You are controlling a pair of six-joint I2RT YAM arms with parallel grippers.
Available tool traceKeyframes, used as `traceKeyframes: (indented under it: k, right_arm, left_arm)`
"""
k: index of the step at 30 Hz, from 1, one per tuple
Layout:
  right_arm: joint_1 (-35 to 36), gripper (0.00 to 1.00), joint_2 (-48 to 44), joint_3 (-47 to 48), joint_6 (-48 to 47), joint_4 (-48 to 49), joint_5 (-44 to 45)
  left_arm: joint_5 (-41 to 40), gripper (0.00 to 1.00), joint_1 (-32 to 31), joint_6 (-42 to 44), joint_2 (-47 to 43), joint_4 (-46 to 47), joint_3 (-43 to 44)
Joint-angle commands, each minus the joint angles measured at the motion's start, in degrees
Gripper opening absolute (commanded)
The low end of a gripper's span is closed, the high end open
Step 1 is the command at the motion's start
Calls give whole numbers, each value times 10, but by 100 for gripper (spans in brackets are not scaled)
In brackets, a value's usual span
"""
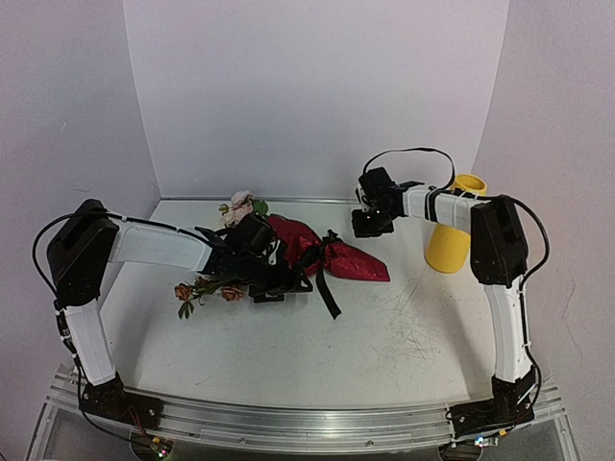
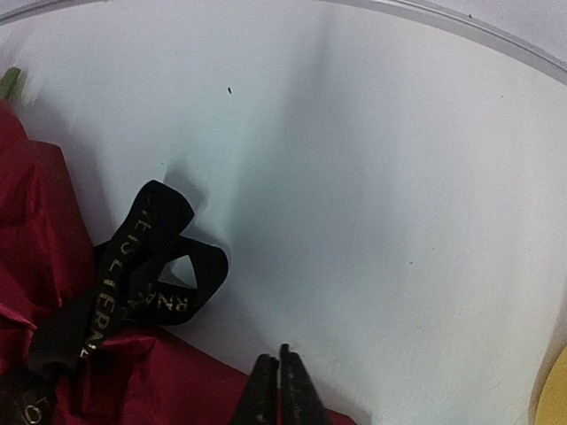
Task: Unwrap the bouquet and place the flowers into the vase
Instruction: Adjust the fake flower at the center of the board.
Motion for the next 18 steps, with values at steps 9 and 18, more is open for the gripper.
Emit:
traceKeyframes:
  k: [9, 18]
  right_arm:
    - [-3, 0, 63, 32, -15, -67, -42]
    - [0, 0, -6, -92, 4, -63, -157]
  left_arm:
    - [-45, 89, 23, 8, 31, -12, 50]
    - [-49, 89, 78, 23, 35, -14, 54]
